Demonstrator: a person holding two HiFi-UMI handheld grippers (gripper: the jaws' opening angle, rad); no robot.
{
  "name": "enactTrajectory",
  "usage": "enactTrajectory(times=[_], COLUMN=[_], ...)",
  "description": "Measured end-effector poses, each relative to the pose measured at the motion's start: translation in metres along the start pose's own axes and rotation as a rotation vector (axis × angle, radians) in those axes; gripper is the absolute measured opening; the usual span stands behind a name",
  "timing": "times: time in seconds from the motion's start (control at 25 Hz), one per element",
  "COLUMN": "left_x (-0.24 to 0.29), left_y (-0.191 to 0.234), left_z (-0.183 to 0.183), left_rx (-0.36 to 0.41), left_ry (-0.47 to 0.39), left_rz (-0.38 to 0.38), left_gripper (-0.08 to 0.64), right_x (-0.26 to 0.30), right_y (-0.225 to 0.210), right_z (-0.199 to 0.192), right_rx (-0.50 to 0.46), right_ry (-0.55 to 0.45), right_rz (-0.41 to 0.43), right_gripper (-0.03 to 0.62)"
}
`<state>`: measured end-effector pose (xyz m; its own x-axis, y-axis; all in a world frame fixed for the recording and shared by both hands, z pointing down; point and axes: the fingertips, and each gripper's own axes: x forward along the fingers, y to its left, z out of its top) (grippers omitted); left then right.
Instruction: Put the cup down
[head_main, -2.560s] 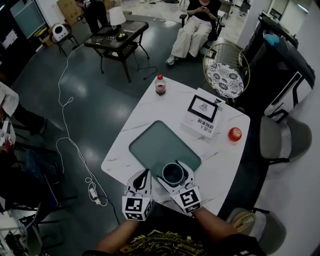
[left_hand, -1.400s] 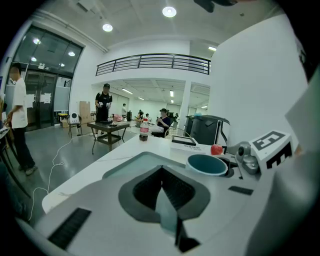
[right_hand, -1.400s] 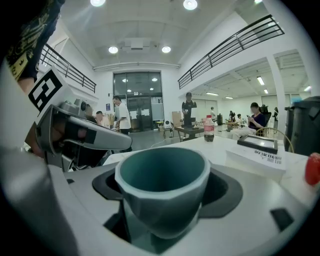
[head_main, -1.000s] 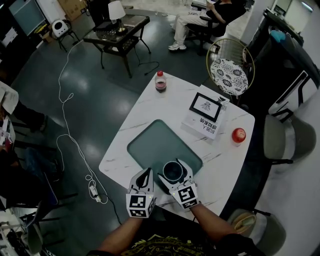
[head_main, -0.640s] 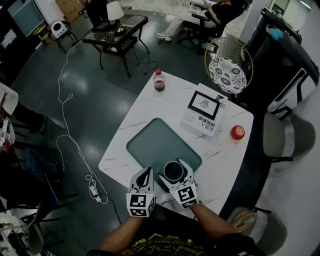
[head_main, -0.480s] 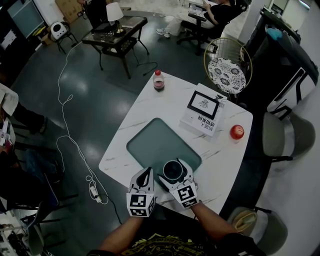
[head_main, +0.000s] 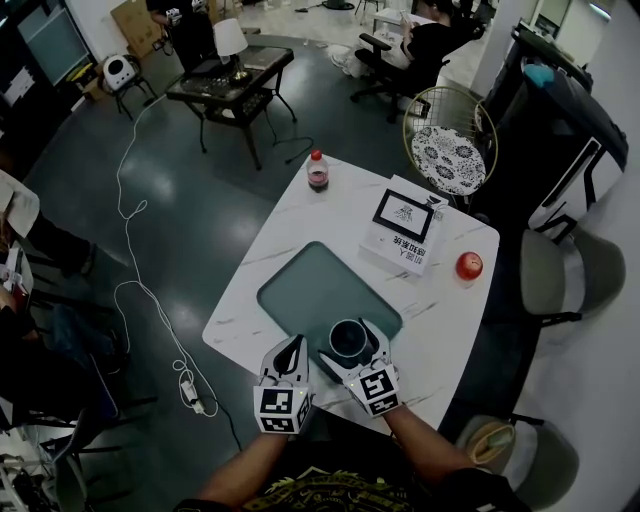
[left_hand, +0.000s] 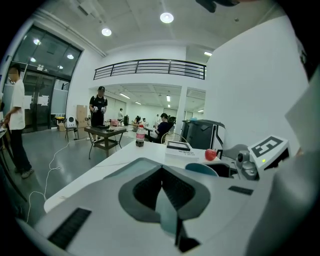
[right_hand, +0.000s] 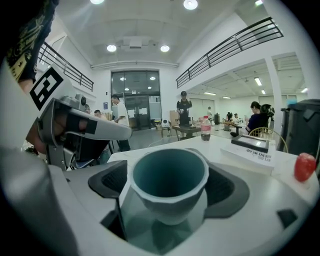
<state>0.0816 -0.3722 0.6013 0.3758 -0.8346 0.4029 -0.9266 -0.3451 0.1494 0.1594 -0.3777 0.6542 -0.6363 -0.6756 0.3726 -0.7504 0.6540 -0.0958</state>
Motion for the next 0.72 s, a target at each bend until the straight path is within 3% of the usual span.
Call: enactTrajectory(times=[0.24,0.48,0.72], left_x=[-0.013,-0.035,-0.067], left_y=[-0.002,-0.004,-0.002], left_z=[0.015,0.026,0.028], left_rx=[0.017,0.034,0.048], left_ry=[-0.038,-0.071,-0.090], left_rz=[-0.018,-0.046,-0.068], left_gripper=[0.009,0.009,0.009], right_x=[-0.020,-0.059,-0.089], right_y=[-0.003,-0.006,0.019], right_z=[0.008,0.025,0.043], right_rx=[0.030,0.040,0.058], right_ry=[-0.024,-0.061,-0.111], right_rz=[-0.072,-0.223,-0.301], right_gripper=[0.456,0.456,0.454])
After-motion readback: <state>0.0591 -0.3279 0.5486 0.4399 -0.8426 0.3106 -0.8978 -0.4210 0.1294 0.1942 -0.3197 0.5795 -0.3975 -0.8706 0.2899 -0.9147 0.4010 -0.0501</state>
